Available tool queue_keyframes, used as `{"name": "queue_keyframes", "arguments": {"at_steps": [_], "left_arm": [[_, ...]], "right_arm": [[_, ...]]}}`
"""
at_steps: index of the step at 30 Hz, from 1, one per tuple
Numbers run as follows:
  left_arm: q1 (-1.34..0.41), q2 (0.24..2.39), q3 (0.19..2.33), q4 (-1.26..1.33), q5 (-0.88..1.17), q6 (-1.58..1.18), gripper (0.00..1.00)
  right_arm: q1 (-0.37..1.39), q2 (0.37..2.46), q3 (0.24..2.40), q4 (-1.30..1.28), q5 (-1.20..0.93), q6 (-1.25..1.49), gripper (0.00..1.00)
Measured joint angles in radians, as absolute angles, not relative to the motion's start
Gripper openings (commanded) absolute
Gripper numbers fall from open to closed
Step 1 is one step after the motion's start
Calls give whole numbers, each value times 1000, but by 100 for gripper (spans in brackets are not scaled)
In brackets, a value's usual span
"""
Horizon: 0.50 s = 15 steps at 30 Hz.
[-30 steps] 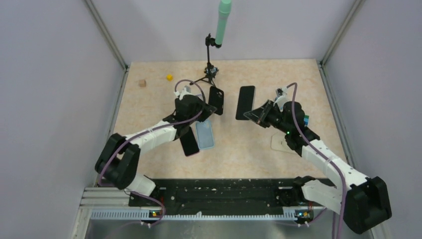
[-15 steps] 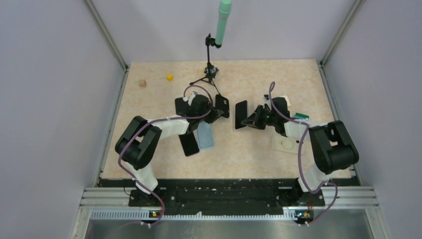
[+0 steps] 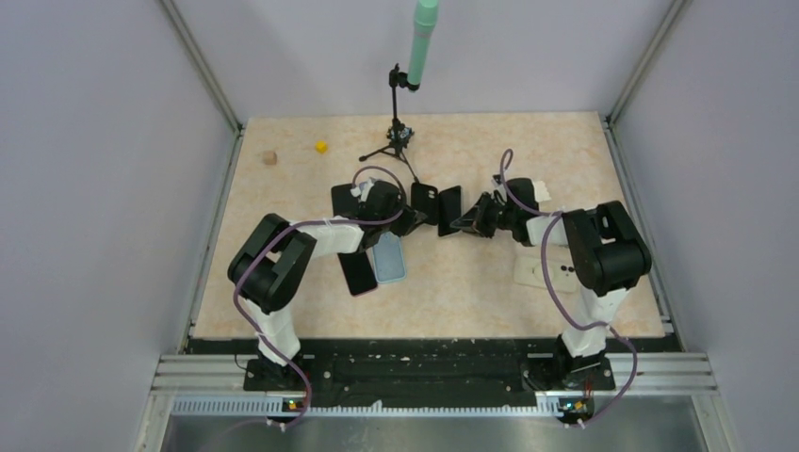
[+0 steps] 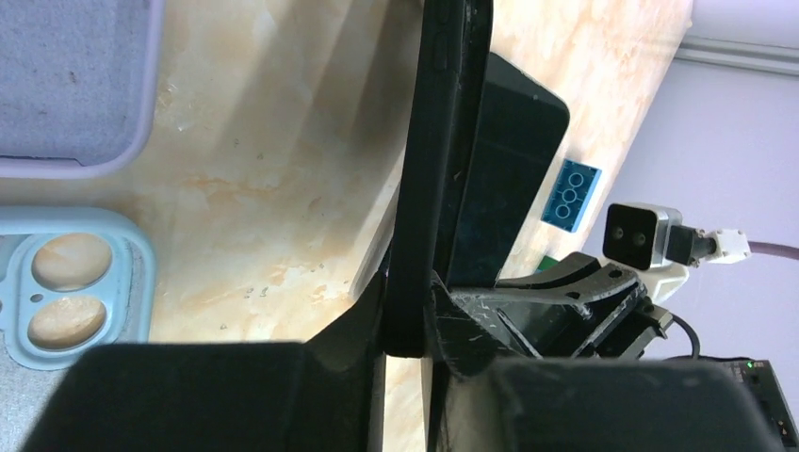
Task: Take the phone out of the phone case
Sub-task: Place the phone at the center of the board.
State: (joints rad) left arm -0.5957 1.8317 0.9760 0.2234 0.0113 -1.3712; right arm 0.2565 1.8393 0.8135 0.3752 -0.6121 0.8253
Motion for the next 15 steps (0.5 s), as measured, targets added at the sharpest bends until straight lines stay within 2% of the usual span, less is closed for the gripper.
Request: {"name": "queue_keyframes", "arguments": {"at_steps": [6,11,15], "left_arm": [[-598,1832,976,200,12,-1377,48],[-598,1831,980,148,19,-1365,59],[-598,1824,982,101,26,-1351,64]], "right_arm": [[252,1868,830,382,-611,834,19],[250,1893,850,356,-579,823,38],[250,1885,867,336,-572,801,60]]}}
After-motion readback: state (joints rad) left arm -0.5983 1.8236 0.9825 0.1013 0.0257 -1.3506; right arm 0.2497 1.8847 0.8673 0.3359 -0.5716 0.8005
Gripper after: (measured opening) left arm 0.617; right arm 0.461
